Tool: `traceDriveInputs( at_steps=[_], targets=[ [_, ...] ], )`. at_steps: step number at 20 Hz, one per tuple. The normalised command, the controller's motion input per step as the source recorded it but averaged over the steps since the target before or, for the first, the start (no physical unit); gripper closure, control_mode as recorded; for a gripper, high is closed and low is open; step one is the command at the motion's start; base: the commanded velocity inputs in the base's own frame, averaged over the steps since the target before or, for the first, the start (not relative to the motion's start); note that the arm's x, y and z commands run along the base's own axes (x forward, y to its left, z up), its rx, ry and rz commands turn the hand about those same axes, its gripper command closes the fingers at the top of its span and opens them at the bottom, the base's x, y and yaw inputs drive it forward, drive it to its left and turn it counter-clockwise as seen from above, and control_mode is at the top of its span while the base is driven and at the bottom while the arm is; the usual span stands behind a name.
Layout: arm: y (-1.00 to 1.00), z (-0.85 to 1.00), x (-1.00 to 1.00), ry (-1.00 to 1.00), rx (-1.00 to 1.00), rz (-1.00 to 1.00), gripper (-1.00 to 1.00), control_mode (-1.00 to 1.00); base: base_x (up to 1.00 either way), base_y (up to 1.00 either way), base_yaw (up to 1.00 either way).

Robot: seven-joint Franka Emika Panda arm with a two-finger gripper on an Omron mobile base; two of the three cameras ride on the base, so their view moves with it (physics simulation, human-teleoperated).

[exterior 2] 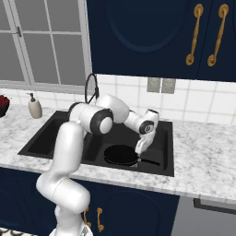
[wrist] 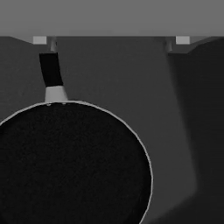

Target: Pick the pan and sponge and place them into the sink. Then turn on the water.

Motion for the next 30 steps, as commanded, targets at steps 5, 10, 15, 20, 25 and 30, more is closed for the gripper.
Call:
traceDriveInputs(
  at_steps=[5, 10, 15, 20, 25, 30],
  targets=[
    [0.00, 0.81, -0.46, -0.04, 0.05, -0.12, -1.00, -1.00, 0.00, 0.00, 0.00],
    [0.20, 0.88, -0.08, 0.03, 0.01, -0.22, -1.00, -1.00, 0.00, 0.00, 0.00],
    [0.33, 0.40, 0.00, 0.07, 0.03, -0.55, -1.00, -1.00, 0.00, 0.00, 0.00],
    [0.15, -0.06, 0.00, 0.05, 0.08, -0.83, -1.00, -1.00, 0.00, 0.00, 0.00],
    [0.00, 0.00, 0.00, 0.01, 0.00, -0.12, -1.00, -1.00, 0.00, 0.00, 0.00],
    [0.14, 0.00, 0.00, 0.00, 0.00, -0.05, -1.00, -1.00, 0.00, 0.00, 0.00]
  ],
)
